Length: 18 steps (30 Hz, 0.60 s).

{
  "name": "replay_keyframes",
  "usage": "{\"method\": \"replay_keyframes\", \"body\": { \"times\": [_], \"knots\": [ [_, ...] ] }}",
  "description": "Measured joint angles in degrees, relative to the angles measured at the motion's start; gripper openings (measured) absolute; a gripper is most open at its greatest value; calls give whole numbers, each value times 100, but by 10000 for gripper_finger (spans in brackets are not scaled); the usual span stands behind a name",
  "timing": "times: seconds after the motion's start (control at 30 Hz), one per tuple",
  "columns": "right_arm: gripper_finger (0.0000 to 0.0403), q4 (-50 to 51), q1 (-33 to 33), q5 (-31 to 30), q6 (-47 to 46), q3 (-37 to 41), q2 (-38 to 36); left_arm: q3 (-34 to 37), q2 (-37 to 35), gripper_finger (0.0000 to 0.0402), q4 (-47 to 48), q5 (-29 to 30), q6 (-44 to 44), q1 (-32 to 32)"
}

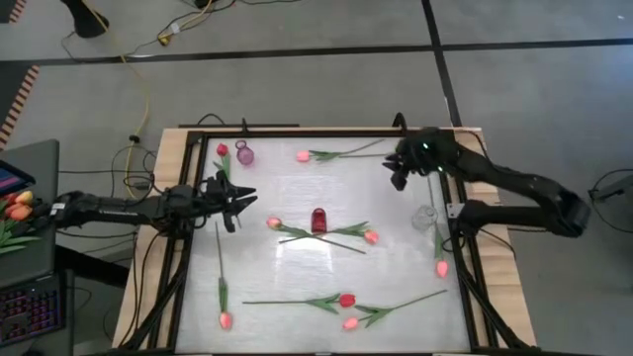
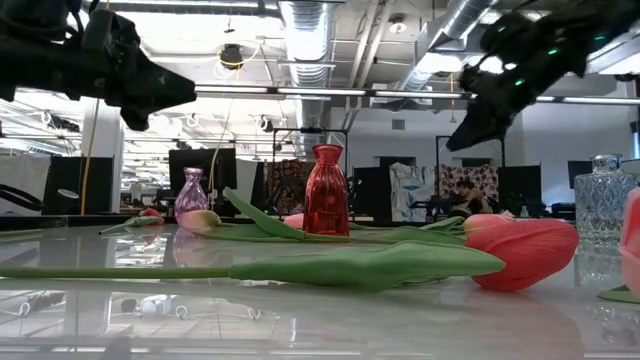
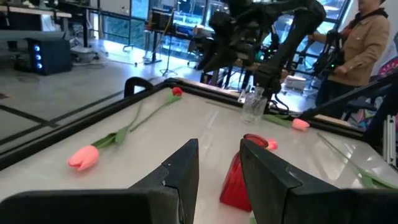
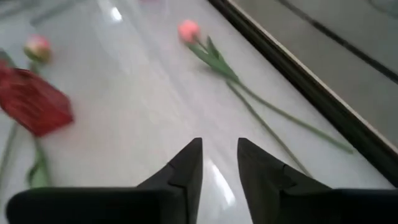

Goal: Sort flowers into vase by color
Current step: Put the top right red tulip into the violet vase

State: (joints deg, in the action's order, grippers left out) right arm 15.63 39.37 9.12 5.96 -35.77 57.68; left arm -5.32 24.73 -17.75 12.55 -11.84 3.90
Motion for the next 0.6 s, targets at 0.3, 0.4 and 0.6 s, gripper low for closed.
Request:
{"method": "replay_keyframes", "body": {
  "times": [0.3, 0.4, 0.6],
  "knots": [
    [182, 670, 696, 7, 1441, -1236, 2143, 0, -2, 105, 10, -181, -183, 103],
    [185, 1216, 894, 0, 1927, -1704, 2784, -2, -2, 105, 15, -179, -225, 101],
    [185, 1828, 1114, -98, 2745, -2393, 3763, -2, -2, 105, 12, -146, -269, 103]
  ]
}}
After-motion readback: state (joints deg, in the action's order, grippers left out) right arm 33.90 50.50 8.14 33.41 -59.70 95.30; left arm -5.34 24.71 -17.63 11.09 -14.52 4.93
